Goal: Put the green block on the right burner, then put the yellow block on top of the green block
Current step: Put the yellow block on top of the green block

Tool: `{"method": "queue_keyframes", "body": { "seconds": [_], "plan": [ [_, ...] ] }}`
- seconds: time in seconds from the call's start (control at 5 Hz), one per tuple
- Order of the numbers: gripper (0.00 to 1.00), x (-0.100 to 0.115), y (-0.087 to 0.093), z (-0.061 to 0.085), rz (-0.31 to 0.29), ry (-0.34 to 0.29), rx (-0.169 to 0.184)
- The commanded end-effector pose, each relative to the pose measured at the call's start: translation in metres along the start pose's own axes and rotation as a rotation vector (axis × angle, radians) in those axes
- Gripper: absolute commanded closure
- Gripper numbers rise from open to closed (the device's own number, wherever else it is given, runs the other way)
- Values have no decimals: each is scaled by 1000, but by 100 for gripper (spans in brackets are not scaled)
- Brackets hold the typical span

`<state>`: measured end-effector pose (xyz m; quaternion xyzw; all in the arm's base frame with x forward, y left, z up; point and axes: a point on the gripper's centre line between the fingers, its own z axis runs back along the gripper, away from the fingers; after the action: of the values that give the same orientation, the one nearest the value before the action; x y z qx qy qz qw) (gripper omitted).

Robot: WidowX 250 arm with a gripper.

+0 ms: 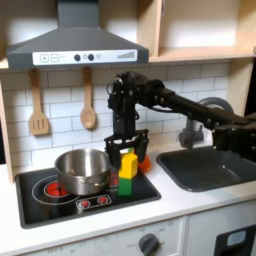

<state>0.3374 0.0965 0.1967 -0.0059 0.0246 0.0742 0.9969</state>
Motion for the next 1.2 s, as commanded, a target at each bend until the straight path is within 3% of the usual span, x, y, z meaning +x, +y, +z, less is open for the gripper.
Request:
{"method": "queue_keyframes", "body": {
  "seconds": [0.0,0.4,1.0],
  "plan": [
    [0,9,10,12,39,-24,-6],
    [0,8,9,17,31,-36,-6],
    [0,10,-2,20,15,-49,-38]
  ]
}}
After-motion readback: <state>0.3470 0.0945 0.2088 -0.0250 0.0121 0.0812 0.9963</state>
